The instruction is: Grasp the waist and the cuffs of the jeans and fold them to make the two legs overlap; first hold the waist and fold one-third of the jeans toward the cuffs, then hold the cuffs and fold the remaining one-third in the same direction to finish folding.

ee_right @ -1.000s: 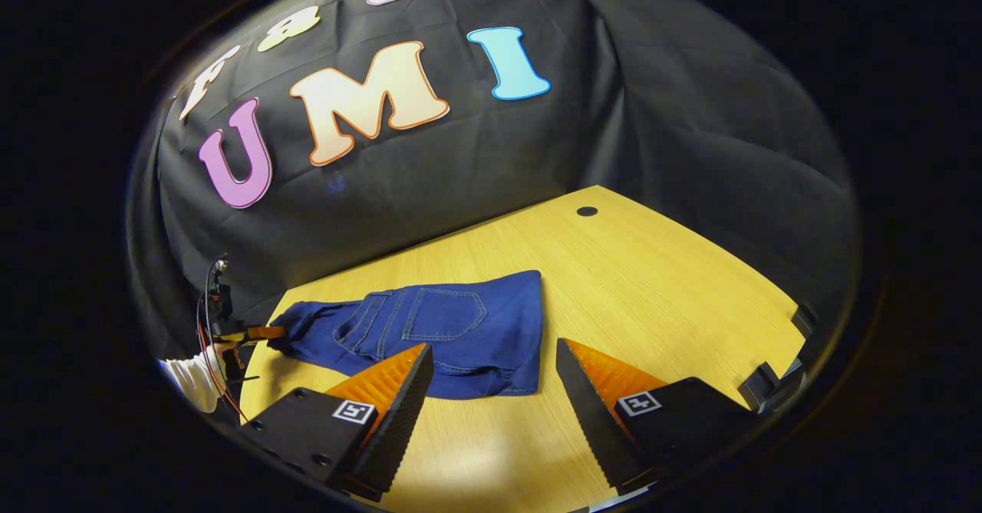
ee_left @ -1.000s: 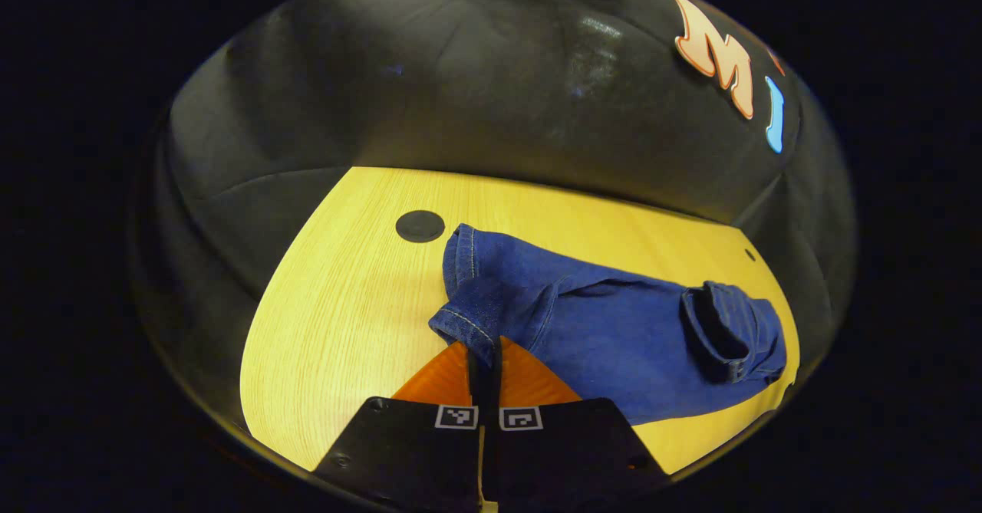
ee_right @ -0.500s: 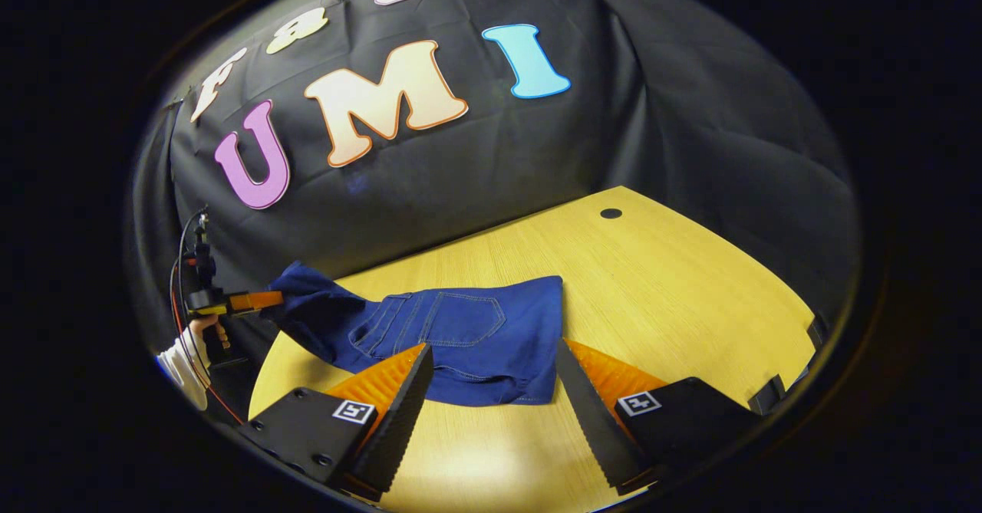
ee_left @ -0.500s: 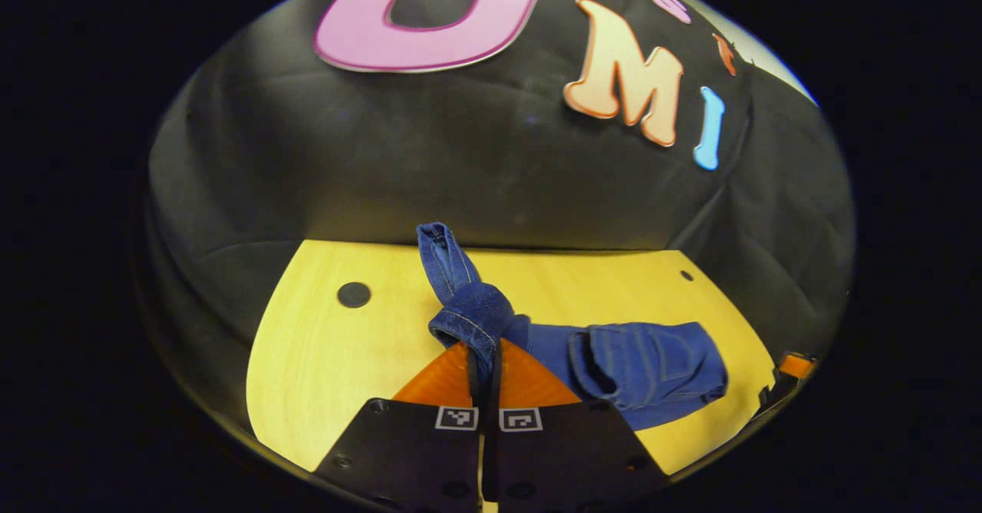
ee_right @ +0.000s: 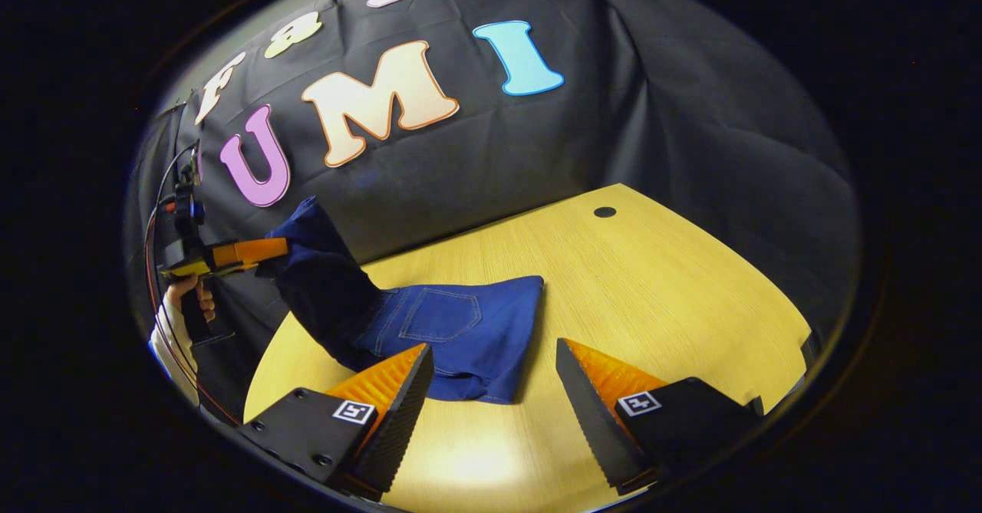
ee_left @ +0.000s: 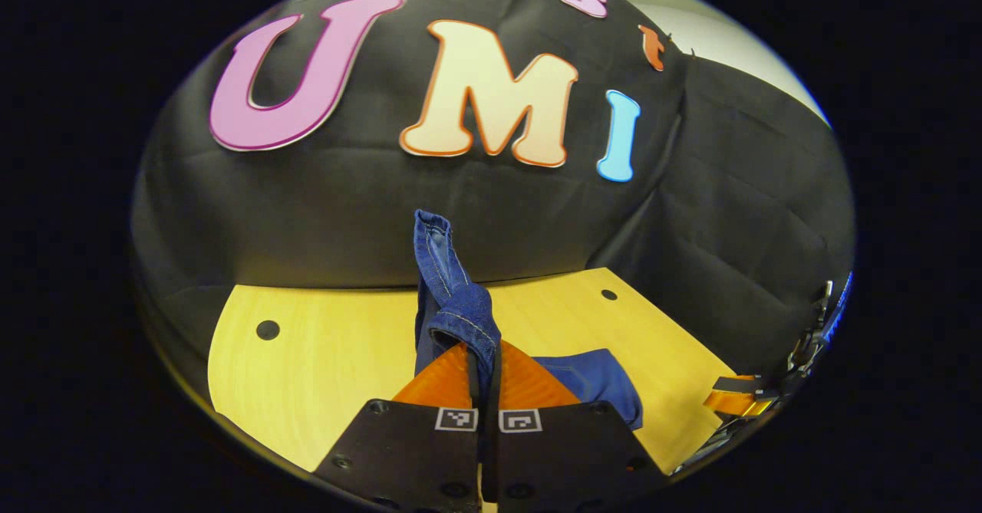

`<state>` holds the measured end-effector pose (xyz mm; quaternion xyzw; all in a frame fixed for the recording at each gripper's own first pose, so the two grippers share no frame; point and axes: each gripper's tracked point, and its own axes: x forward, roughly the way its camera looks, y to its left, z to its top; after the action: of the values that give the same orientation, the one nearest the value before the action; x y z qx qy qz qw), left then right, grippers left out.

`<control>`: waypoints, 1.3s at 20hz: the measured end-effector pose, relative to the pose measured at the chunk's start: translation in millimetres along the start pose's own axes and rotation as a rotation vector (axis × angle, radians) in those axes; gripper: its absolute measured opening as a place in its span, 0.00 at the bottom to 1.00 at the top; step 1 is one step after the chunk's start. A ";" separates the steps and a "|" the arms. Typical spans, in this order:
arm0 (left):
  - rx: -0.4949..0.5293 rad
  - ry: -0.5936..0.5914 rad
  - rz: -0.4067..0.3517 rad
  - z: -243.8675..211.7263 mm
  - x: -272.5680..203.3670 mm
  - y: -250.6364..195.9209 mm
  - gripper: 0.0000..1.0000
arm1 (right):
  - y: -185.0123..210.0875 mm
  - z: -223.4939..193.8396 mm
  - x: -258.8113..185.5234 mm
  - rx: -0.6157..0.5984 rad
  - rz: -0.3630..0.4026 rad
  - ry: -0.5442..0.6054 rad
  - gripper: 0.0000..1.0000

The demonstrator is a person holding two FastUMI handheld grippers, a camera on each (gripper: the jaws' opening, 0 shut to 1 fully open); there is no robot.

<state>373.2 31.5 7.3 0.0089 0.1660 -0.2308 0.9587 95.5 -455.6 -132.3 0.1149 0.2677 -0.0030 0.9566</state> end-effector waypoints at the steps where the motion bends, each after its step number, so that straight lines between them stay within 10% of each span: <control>1: 0.012 0.016 -0.004 -4.4 5.4 -15.6 0.00 | -3.4 0.1 1.3 0.000 0.007 0.003 0.99; 20: 0.291 0.200 0.178 -176.6 99.2 -138.8 0.00 | -74.5 -0.4 -3.1 -0.027 0.029 0.044 0.99; 23: 0.207 0.179 0.049 -178.7 84.6 -172.3 0.26 | -73.6 0.0 -4.6 -0.021 0.025 0.043 0.99; 26: 0.176 0.109 -0.009 -168.5 58.0 -192.1 0.85 | -63.8 1.6 -4.8 -0.019 0.029 0.036 0.99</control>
<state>283.3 -149.8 -159.1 0.1050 0.1971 -0.2480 0.9427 87.9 -518.3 -142.3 0.1100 0.2832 0.0154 0.9526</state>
